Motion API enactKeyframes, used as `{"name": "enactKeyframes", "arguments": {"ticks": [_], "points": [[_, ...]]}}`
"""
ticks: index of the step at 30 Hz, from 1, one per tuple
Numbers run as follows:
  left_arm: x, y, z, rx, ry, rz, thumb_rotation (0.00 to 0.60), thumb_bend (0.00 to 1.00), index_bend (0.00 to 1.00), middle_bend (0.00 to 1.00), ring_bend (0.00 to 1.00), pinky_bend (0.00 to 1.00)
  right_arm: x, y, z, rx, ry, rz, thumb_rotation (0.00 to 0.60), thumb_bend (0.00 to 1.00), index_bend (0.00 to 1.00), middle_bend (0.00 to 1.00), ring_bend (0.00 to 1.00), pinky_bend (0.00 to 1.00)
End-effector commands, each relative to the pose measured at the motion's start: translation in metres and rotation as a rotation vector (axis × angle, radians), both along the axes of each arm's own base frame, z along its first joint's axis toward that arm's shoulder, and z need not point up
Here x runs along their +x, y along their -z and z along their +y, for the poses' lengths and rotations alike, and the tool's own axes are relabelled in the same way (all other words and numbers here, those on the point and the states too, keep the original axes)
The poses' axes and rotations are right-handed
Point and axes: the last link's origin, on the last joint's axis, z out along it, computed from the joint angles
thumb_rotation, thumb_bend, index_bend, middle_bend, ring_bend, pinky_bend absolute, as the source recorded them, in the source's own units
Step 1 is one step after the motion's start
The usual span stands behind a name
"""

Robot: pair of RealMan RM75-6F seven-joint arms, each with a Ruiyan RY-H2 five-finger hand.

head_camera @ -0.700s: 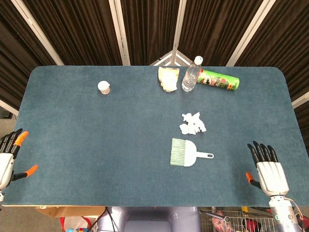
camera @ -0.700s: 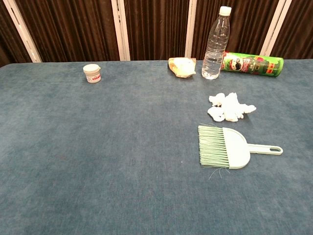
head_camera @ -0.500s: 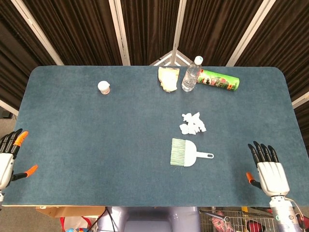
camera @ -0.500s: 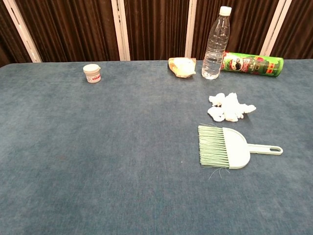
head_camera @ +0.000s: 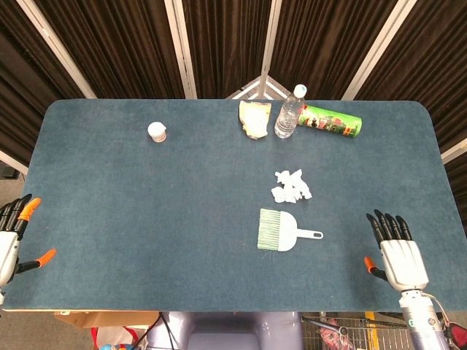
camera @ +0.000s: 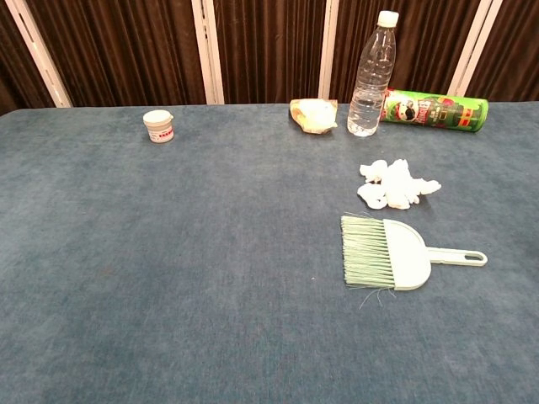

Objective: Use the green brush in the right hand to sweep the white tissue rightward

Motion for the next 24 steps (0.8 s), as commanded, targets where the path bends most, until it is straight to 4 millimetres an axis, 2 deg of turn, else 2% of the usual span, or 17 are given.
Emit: {"name": "enactKeyframes", "arguments": {"ticks": [1,2,4,7,13,24], "points": [[0.000,-0.001,0.000,0.005,0.002,-0.003,0.600,0.00,0.00,0.00,0.00,0.02,0.012,0.011,-0.012,0.032,-0.015,-0.007,0.600,0.33,0.02,0.62,0.67,0.64],[0.000,-0.001,0.001,0.005,0.003,-0.004,0.600,0.00,0.00,0.00,0.00,0.02,0.014,0.016,-0.016,0.050,-0.012,-0.005,0.600,0.33,0.05,0.71,0.76,0.69],[0.001,-0.001,0.001,0.004,0.004,-0.004,0.600,0.00,0.00,0.00,0.00,0.02,0.018,0.025,-0.022,0.079,-0.003,-0.010,0.600,0.33,0.14,0.81,0.84,0.74],[0.001,-0.001,0.001,0.003,0.008,-0.002,0.600,0.00,0.00,0.00,0.00,0.02,0.021,0.037,-0.031,0.114,0.020,-0.017,0.600,0.33,0.26,0.89,0.92,0.79],[0.001,-0.001,0.001,0.004,0.009,-0.008,0.600,0.00,0.00,0.00,0.00,0.02,0.025,0.060,-0.047,0.150,0.048,-0.009,0.600,0.33,0.37,0.93,0.96,0.81],[0.001,-0.001,0.002,-0.002,0.007,-0.013,0.600,0.00,0.00,0.00,0.00,0.02,0.020,0.091,-0.067,0.167,0.121,0.008,0.600,0.33,0.37,0.93,0.96,0.81]]}}
